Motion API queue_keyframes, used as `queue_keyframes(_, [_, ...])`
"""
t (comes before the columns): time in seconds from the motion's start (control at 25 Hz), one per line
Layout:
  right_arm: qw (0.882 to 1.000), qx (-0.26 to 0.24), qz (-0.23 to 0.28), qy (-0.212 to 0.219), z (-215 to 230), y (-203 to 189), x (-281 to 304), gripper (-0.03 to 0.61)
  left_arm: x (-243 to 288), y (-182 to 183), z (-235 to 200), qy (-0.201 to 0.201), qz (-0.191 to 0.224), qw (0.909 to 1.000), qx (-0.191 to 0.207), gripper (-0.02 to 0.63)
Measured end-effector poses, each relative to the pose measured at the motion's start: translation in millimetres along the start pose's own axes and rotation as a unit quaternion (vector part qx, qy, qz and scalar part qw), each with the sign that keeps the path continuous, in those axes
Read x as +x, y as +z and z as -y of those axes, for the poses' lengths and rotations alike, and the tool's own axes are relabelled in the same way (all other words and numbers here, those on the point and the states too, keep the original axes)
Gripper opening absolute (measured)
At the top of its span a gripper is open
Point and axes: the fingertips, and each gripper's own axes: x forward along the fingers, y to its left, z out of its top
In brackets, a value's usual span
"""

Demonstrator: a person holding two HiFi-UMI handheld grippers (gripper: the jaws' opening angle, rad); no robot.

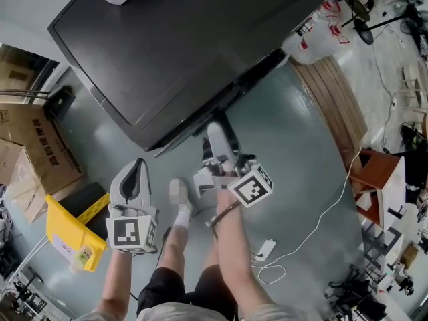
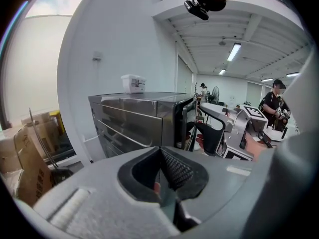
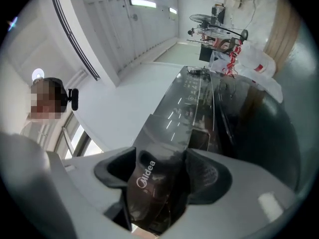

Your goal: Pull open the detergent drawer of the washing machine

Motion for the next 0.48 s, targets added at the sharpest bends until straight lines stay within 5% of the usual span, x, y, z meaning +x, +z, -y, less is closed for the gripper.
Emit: queue_keyframes(0.48, [0.996,0.066,0.052,0.032,-2.0,-0.5,7.5,0.308,0.2,-15.9,-1.0,-0.002,-0.017,0.9999,0.001,0.011])
